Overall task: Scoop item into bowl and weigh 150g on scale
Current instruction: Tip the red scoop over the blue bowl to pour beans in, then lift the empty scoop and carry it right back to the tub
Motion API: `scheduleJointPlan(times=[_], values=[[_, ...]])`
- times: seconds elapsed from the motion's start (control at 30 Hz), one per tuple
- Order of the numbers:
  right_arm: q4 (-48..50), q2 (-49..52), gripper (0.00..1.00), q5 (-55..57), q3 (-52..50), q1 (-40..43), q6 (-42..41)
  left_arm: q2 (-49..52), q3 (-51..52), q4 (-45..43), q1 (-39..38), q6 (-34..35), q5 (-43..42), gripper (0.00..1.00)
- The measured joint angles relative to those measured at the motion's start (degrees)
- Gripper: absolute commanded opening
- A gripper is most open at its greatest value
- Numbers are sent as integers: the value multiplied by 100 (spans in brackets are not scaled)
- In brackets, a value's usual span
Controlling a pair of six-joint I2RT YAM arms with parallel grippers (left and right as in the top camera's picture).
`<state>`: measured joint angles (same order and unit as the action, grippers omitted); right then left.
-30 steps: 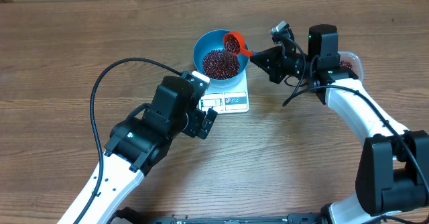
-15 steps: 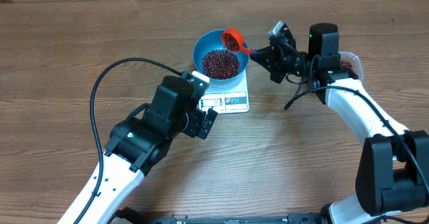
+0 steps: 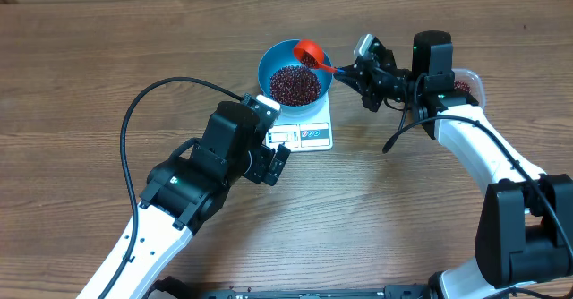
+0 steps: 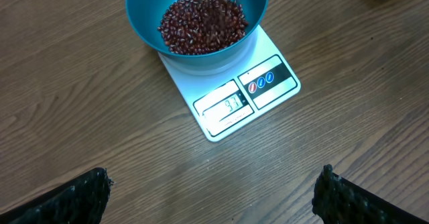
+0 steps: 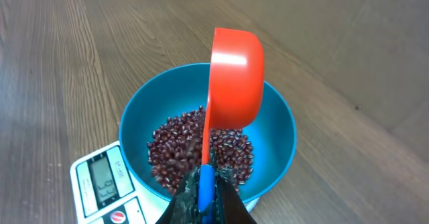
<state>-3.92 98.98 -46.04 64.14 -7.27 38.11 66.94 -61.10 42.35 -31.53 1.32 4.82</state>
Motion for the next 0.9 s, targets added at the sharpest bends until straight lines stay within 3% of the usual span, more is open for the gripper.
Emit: scheduleJointPlan(times=[0.6, 0.9], values=[[13, 0, 4, 17, 0, 0, 1270, 0, 0, 0, 0, 0, 0, 100], [35, 0, 4, 212, 0, 0, 1467, 0, 0, 0, 0, 0, 0, 99]])
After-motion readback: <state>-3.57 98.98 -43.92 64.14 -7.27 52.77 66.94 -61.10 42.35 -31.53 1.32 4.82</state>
